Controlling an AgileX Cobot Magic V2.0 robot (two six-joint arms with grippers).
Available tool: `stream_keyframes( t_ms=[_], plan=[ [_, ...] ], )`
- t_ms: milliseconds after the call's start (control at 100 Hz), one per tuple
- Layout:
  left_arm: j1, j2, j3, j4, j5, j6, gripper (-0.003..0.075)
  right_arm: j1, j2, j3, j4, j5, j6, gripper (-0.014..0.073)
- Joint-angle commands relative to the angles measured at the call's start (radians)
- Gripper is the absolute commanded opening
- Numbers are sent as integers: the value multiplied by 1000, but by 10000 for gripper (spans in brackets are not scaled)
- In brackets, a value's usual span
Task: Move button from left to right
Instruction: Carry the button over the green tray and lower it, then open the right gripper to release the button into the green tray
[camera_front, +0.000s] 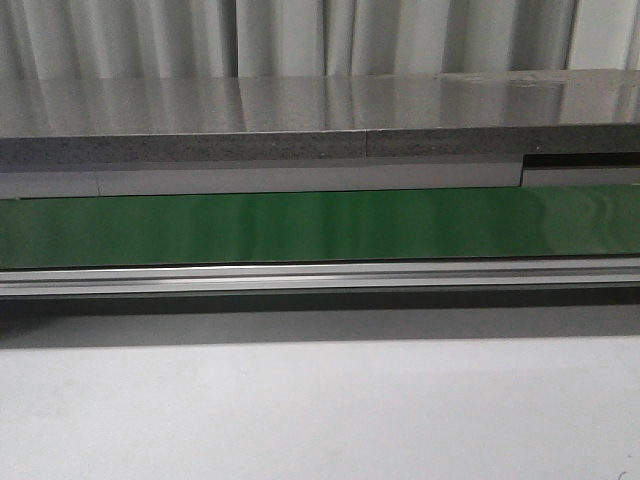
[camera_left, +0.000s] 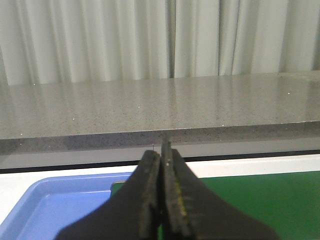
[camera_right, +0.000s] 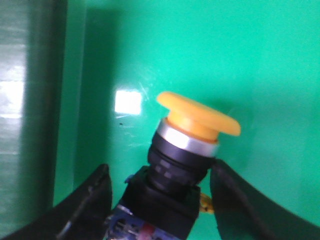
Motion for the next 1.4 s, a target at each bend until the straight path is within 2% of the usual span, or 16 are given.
stream_keyframes(
  t_ms=[0, 120, 190, 380, 500, 1010, 1270, 1390],
  plan=[
    [-6, 9, -27, -12, -77, -4, -20, -6, -41, -23, 24, -16, -6, 102],
    [-6, 9, -27, -12, -77, -4, -20, -6, -33, -23, 24, -17, -6, 104],
    [-6, 9, -27, -12, -77, -4, -20, -5, -29, -23, 24, -14, -6, 141],
    [-6, 9, -27, -12, -77, -4, -20, -3, -29, -23, 24, -17, -6, 400],
    [-6, 9, -27, -12, -77, -4, -20, -3, -29, -23, 26, -17, -5, 480],
    [-6, 9, -27, -12, -77, -4, -20, -5, -92, -40, 33, -41, 56, 481],
    [-6, 9, -27, -12, -77, -4, -20, 30, -199, -40, 240, -100, 56, 479],
    [-6, 9, -27, -12, -77, -4, -20, 81, -253, -40, 285, -126, 56, 479]
  ],
)
